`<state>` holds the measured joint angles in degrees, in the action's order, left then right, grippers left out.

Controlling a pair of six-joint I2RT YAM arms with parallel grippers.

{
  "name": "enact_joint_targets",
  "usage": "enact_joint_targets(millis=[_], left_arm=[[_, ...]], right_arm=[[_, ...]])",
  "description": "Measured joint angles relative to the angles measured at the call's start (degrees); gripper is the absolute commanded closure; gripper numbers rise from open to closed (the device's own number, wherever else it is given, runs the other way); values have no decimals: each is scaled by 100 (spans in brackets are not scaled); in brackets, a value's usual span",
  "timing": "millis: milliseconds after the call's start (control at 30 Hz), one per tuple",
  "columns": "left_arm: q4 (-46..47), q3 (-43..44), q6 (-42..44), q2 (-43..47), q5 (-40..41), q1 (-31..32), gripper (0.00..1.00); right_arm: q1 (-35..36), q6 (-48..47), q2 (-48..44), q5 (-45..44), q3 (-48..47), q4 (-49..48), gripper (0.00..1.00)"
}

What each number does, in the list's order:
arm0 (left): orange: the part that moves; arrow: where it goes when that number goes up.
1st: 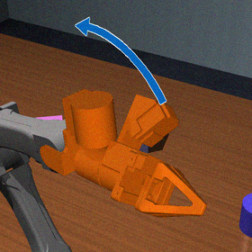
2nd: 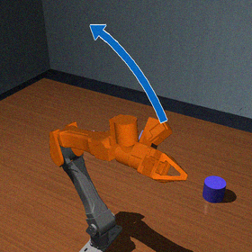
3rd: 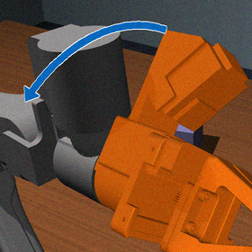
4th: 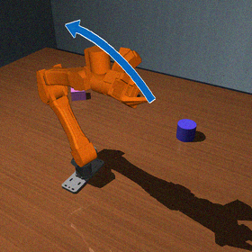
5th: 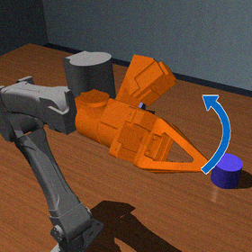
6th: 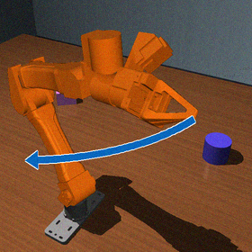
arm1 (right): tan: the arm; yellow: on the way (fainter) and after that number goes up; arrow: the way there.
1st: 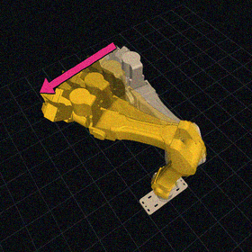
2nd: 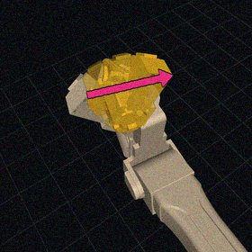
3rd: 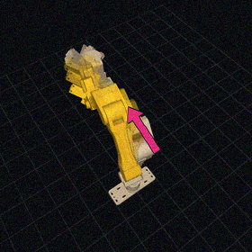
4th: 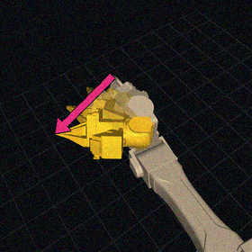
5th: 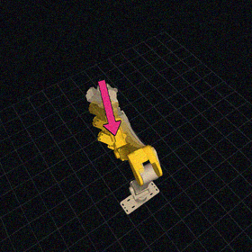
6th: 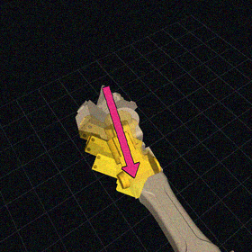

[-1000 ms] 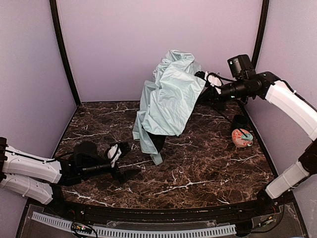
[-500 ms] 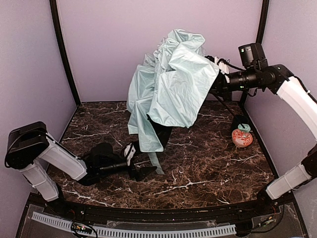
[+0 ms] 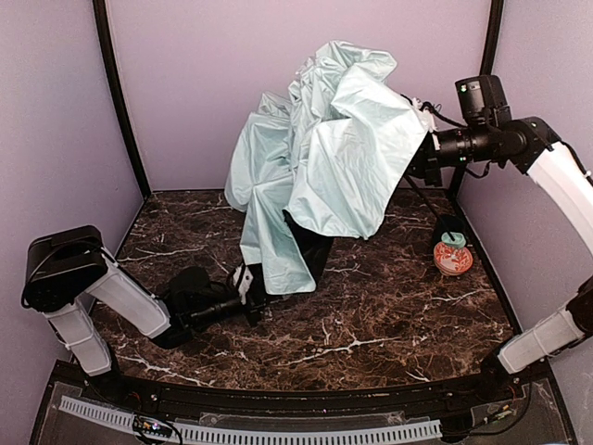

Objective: Put away the umbrella

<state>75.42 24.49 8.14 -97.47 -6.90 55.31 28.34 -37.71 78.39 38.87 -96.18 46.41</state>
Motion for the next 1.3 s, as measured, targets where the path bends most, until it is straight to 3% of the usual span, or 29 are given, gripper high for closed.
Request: enact_joint_targets(millis=[167, 333, 567, 767, 1033, 1200, 1300], left_arm=[[98, 103, 737, -302, 492, -142, 100], [50, 621, 1357, -691, 568, -894, 100], [-223, 1762, 2457, -1215, 566, -1377, 100], [-616, 2470, 3014, -1725, 404, -1681, 100], [-1152, 2914, 3359, -2124, -22, -1773, 100], [-1294, 2949, 3571, -2326, -166, -1700, 100], [-1290, 2949, 3652, -2382, -195, -1652, 100]], right_arm=[[28, -280, -39, 446, -164, 459, 100], [396, -809, -52, 623, -28, 1248, 100], [988, -997, 50, 623, 852, 1788, 100], [1333, -656, 315, 369, 1495, 1628, 100], [1598, 151, 1073, -953, 1853, 737, 100], [2179, 407, 1491, -2415, 1847, 358, 100], [2555, 420, 1670, -2798, 1871, 232, 100]])
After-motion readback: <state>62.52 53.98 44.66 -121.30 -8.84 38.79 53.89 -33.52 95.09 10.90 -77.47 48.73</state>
